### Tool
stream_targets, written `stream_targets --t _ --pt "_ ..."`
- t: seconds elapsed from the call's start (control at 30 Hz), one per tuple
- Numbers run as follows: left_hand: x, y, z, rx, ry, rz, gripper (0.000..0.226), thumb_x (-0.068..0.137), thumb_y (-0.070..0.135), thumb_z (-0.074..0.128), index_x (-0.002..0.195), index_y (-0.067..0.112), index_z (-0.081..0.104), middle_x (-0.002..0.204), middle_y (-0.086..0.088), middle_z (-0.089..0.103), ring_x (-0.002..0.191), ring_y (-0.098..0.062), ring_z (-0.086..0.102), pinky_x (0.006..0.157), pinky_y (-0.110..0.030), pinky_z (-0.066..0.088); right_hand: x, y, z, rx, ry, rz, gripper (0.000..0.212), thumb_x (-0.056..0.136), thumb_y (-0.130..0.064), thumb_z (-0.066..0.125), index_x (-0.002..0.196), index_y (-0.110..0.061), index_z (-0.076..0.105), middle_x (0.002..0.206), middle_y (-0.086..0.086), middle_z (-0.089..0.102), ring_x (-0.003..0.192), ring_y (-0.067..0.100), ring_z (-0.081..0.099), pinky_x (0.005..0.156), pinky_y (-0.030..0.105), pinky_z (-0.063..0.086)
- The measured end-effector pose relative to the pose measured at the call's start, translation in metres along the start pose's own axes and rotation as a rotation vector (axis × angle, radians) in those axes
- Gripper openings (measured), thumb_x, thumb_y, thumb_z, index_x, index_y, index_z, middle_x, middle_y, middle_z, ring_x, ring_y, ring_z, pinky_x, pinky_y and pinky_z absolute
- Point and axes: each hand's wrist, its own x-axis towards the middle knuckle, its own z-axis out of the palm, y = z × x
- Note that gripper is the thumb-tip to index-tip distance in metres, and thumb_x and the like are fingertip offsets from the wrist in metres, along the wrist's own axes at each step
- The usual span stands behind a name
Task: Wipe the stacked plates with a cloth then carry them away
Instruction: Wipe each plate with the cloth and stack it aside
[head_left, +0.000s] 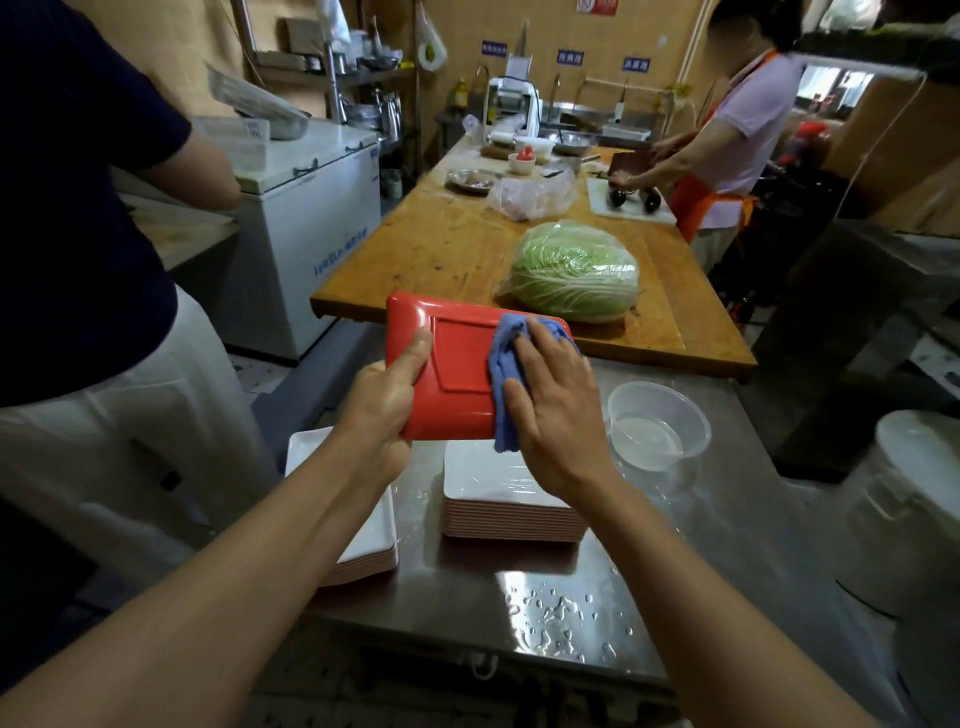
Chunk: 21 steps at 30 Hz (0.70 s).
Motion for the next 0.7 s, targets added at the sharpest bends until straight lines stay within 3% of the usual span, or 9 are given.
stream_targets --t 0.1,0.17,0.3,0.37,0.43,0.5,0.6,0.7 --pt "0.002 0.003 -0.015 0.003 0.001 0.016 0.017 0.090 0.033 0.058 0.088 0.016 0.062 0.072 -0.003 0.072 0.062 -0.018 0.069 0.058 -0.034 0.059 -0.007 0.011 0.003 0.101 0.036 0.073 0.056 0.093 -0.033 0.029 0.143 -0.009 0.034 0.152 0.009 0.026 0.139 0.023 0.024 0.115 0.032 0.015" --pt "0.002 0.003 -0.024 -0.003 -0.002 0.002 0.018 0.090 0.033 0.058 0.090 0.015 0.063 0.071 -0.002 0.073 0.065 -0.017 0.070 0.064 -0.036 0.058 -0.012 0.013 0.006 0.199 0.080 0.114 0.051 0.095 -0.028 0.031 0.140 -0.005 0.037 0.145 0.013 0.033 0.132 0.024 0.032 0.111 0.033 0.023" --pt "-0.001 0.005 -0.042 -0.049 -0.004 -0.014 0.015 0.092 0.029 0.055 0.090 0.016 0.063 0.075 -0.003 0.073 0.074 -0.021 0.069 0.074 -0.042 0.056 -0.016 0.015 0.015 0.392 0.130 0.257 0.028 0.101 -0.014 0.035 0.123 -0.005 0.049 0.106 0.006 0.052 0.099 0.023 0.049 0.077 0.022 0.030" --pt "-0.003 0.007 -0.051 -0.055 0.001 -0.013 0.014 0.091 0.028 0.056 0.090 0.016 0.063 0.077 -0.004 0.074 0.075 -0.022 0.070 0.070 -0.040 0.058 -0.015 0.014 0.020 0.428 0.127 0.338 0.017 0.100 -0.013 0.035 0.106 -0.009 0.051 0.087 0.004 0.056 0.079 0.023 0.053 0.062 0.023 0.030" --pt "-0.005 0.009 -0.062 -0.046 0.010 -0.010 0.011 0.090 0.027 0.058 0.089 0.017 0.062 0.076 -0.003 0.074 0.071 -0.021 0.071 0.064 -0.038 0.059 -0.013 0.013 0.025 0.409 0.098 0.374 0.012 0.099 -0.014 0.037 0.098 -0.014 0.049 0.074 -0.002 0.054 0.066 0.012 0.051 0.053 0.018 0.034" --pt "-0.006 0.011 -0.073 -0.035 0.013 -0.014 0.009 0.089 0.027 0.059 0.090 0.018 0.061 0.077 -0.004 0.074 0.072 -0.021 0.071 0.066 -0.038 0.059 -0.011 0.011 0.030 0.368 0.044 0.372 0.008 0.097 -0.014 0.041 0.093 -0.017 0.047 0.072 -0.005 0.053 0.063 0.008 0.048 0.051 0.016 0.034" --pt "-0.004 0.014 -0.088 0.007 0.034 0.006 0.010 0.088 0.026 0.061 0.092 0.017 0.061 0.085 -0.009 0.072 0.078 -0.024 0.069 0.071 -0.038 0.057 -0.008 0.006 0.039 0.337 -0.011 0.355 0.009 0.094 -0.010 0.045 0.097 -0.014 0.052 0.082 0.002 0.055 0.071 0.019 0.049 0.057 0.025 0.027" --pt "0.003 0.016 -0.105 0.290 0.101 0.157 0.020 0.087 0.026 0.063 0.097 0.010 0.064 0.088 -0.011 0.070 0.079 -0.026 0.067 0.075 -0.039 0.056 -0.005 -0.005 0.045 0.345 -0.028 0.338 0.016 0.092 -0.008 0.049 0.106 -0.009 0.057 0.086 0.002 0.054 0.076 0.019 0.048 0.059 0.023 0.024"
